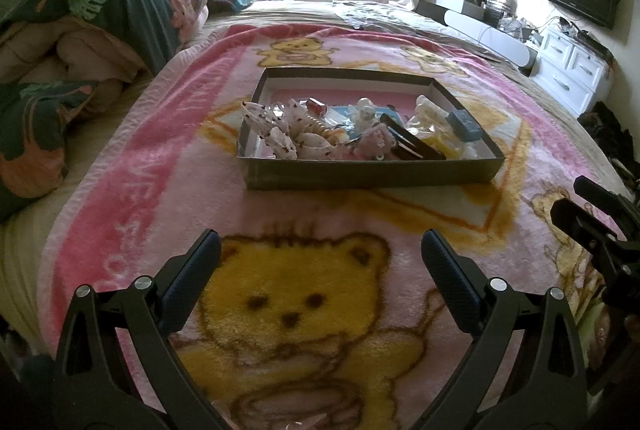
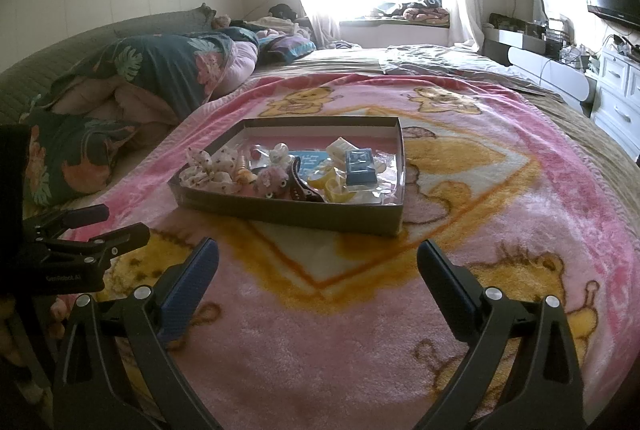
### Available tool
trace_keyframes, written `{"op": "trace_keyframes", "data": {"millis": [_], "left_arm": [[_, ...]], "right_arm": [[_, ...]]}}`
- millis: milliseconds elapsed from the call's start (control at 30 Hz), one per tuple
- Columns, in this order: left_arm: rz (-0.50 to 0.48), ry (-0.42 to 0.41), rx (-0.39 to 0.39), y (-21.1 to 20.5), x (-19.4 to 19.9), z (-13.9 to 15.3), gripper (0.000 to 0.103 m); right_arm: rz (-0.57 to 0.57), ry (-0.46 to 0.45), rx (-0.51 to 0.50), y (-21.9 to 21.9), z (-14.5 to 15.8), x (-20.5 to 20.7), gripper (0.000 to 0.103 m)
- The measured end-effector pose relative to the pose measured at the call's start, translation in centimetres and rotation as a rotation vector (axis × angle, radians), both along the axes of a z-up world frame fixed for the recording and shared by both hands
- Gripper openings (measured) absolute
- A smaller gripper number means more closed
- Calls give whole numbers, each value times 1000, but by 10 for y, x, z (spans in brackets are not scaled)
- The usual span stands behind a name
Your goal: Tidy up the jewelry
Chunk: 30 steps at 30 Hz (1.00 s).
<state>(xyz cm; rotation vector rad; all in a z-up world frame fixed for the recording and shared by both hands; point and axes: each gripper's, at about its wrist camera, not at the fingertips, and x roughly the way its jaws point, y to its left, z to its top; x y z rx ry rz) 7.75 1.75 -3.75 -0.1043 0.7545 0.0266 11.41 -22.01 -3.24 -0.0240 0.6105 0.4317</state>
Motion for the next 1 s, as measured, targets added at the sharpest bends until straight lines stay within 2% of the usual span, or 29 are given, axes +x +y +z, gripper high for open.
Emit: {"op": "trace_keyframes", "data": {"millis": [233,500,733,867,967,1000], "left_arm": [[0,13,-9,8,-2,-1,94],[5,6,18,11,-4,1,94],[9,9,-28,11,2,-4,94],[137,66,-26,46,24,-14,94],[290,98,-24,102,44,-19,94],[337,102,-20,122,51,-21,94]], "right_arm": [[4,6,-11,1,-2,0,99],[-2,9,-28,2,-7,-2,99],[-20,15,-26,-1,-10,7,99],[-100,13,-71,-18,-15,29,99],[-243,43,-173,-50,-24,77,99],[-309,102,-196,-71,-32,104,99]]}}
